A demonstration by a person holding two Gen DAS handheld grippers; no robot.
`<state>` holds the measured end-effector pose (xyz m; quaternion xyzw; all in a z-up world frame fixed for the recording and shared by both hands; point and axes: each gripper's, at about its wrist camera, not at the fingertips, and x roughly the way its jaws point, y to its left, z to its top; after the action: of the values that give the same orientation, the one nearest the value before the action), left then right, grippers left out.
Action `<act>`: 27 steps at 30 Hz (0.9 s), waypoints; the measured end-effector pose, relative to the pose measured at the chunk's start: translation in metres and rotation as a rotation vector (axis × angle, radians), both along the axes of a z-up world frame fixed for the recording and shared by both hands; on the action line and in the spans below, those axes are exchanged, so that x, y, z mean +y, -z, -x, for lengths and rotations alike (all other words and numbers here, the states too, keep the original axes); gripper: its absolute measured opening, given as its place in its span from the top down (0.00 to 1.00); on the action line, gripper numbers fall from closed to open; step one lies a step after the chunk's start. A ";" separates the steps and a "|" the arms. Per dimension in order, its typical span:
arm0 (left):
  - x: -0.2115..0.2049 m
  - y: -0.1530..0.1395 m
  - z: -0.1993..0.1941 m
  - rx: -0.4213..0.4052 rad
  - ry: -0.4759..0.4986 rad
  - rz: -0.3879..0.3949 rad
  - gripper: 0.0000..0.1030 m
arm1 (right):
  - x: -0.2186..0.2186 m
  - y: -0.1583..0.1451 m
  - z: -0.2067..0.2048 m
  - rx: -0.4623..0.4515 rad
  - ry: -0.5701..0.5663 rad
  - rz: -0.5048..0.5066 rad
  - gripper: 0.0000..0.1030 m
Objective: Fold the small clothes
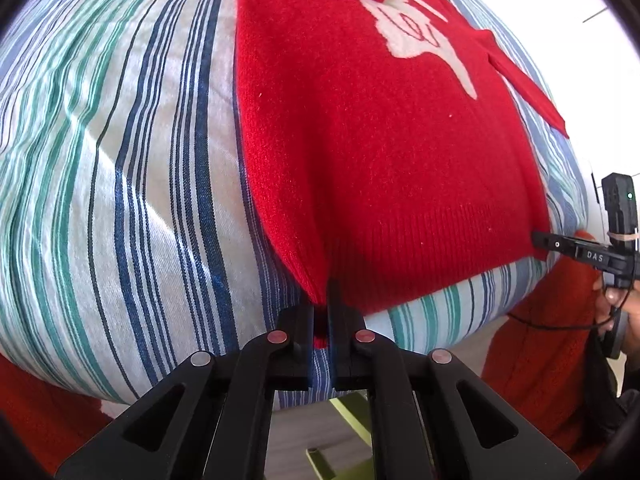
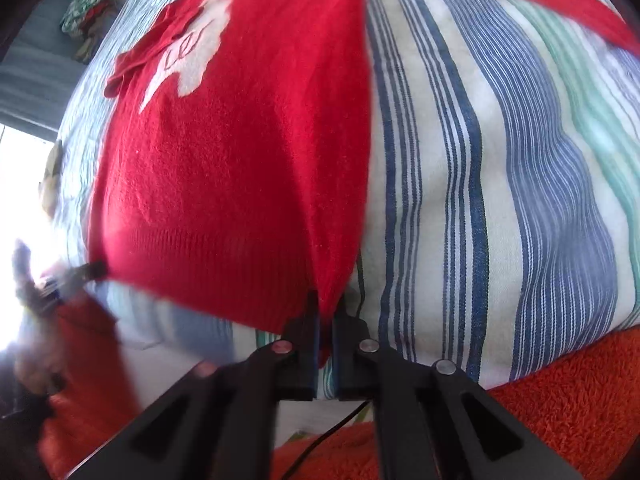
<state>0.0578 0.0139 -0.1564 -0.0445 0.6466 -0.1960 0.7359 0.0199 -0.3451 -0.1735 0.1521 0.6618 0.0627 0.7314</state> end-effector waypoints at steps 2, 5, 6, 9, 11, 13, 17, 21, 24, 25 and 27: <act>0.000 0.000 0.002 0.000 -0.003 -0.008 0.97 | 0.004 0.001 0.001 -0.005 -0.012 0.025 0.96; 0.002 0.001 0.002 0.007 -0.023 -0.008 0.97 | 0.009 0.004 -0.001 -0.006 -0.016 0.038 0.96; 0.005 0.002 0.002 0.011 -0.032 -0.004 0.97 | 0.014 0.005 -0.003 -0.007 -0.016 0.039 0.96; 0.009 0.005 0.000 0.022 -0.052 -0.004 0.97 | 0.018 0.006 -0.005 -0.009 -0.020 0.047 0.96; 0.007 0.007 0.000 0.023 -0.058 -0.019 0.97 | 0.024 0.008 -0.008 -0.009 -0.026 0.060 0.96; 0.006 0.007 0.001 0.017 -0.056 -0.036 0.97 | 0.029 0.009 -0.010 -0.007 -0.031 0.070 0.96; 0.007 0.007 0.001 0.016 -0.064 -0.045 0.94 | 0.036 0.012 -0.012 -0.004 -0.041 0.084 0.96; 0.006 0.006 0.000 0.020 -0.065 -0.050 0.94 | 0.039 0.012 -0.012 -0.006 -0.040 0.090 0.97; -0.001 0.004 0.001 0.001 -0.050 -0.081 0.96 | 0.044 0.011 -0.011 -0.013 -0.055 0.113 0.97; -0.003 0.004 0.001 -0.003 -0.050 -0.083 0.97 | 0.045 0.011 -0.011 -0.015 -0.060 0.120 0.97; -0.005 0.002 0.001 -0.001 -0.056 -0.079 0.97 | 0.048 0.011 -0.010 -0.018 -0.064 0.125 0.97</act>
<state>0.0572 0.0085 -0.1588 -0.0333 0.6519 -0.1496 0.7426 0.0295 -0.2975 -0.1841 0.0842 0.6622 0.0461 0.7432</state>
